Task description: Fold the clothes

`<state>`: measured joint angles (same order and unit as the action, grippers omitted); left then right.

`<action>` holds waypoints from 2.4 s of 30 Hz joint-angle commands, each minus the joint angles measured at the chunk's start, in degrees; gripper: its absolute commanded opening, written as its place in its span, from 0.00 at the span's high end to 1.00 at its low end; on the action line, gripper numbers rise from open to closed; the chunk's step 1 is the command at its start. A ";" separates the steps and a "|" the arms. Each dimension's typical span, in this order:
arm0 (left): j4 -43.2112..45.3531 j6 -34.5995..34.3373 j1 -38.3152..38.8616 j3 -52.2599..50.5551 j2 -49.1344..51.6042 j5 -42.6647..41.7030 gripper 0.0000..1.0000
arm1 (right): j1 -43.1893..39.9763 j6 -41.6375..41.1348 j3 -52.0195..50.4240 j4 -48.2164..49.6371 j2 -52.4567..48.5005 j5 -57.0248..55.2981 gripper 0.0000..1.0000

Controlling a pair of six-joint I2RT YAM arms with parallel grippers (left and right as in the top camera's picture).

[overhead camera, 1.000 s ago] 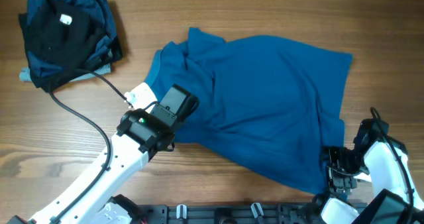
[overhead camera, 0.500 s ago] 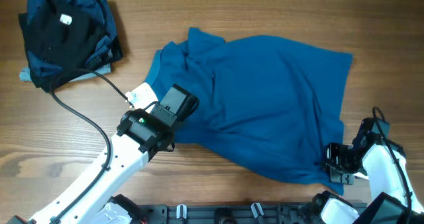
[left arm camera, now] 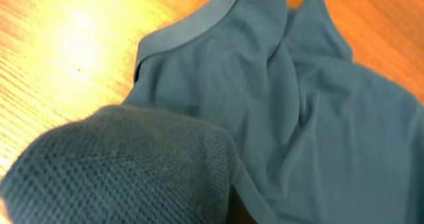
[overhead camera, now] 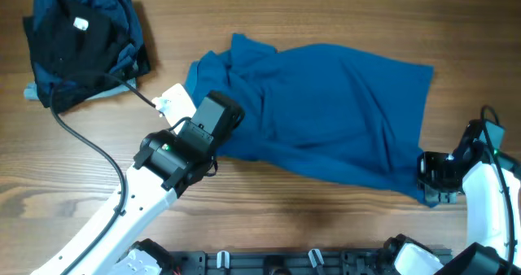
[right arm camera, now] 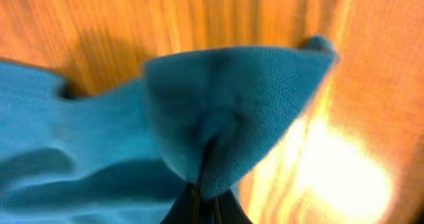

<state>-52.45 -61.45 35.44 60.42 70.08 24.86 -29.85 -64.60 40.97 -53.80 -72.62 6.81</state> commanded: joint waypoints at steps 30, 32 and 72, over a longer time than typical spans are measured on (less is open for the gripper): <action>7.17 10.51 -3.56 4.92 13.31 4.83 0.00 | 11.13 19.41 13.25 21.11 -2.78 -0.79 0.01; 4.31 10.47 -3.58 5.29 9.94 -0.59 0.00 | 11.13 28.17 17.31 15.08 0.50 -0.74 0.01; 16.79 8.76 -13.22 -4.31 24.30 -29.16 0.20 | 11.15 36.13 17.90 -5.86 6.73 9.81 0.00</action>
<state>-36.64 -54.39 22.48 56.49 92.31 -1.39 -18.85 -29.41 58.50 -59.81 -66.52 15.66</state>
